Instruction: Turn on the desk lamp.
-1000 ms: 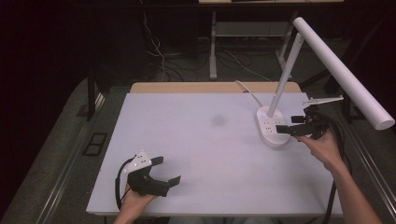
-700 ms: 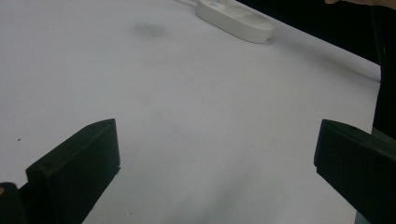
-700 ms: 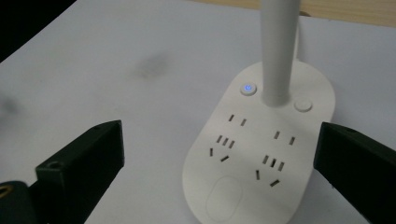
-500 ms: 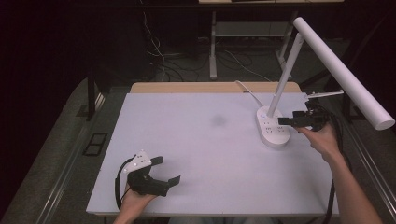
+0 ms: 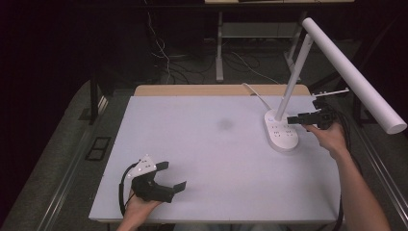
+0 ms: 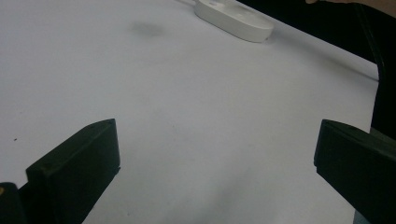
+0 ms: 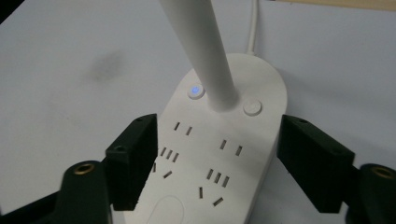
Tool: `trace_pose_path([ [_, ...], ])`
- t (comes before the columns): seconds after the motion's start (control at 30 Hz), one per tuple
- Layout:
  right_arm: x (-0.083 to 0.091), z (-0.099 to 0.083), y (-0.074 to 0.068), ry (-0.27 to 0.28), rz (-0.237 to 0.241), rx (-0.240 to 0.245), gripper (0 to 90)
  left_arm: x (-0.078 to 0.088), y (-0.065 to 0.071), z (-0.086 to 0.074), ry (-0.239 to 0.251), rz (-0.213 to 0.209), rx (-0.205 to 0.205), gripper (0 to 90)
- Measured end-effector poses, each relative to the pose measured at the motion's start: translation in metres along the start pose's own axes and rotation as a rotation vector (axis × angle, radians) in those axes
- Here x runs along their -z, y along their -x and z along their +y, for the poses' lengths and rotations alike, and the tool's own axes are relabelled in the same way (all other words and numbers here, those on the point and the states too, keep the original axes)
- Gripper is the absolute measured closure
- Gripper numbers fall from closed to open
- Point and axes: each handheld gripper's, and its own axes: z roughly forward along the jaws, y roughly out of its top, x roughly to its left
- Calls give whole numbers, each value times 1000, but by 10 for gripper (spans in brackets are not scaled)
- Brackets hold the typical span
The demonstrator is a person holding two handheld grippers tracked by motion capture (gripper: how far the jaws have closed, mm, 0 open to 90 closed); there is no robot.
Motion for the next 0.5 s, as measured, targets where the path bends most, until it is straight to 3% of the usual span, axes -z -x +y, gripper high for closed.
trace_pose_path([
  [0.4, -20, 4, 12, -2, -42, -26, 581, -1, 1, 1, -2, -3, -5, 0],
  [0.5, -23, 3, 13, -2, -46, -32, 603, 0, 1, 1, -1, -1, -7, 0],
])
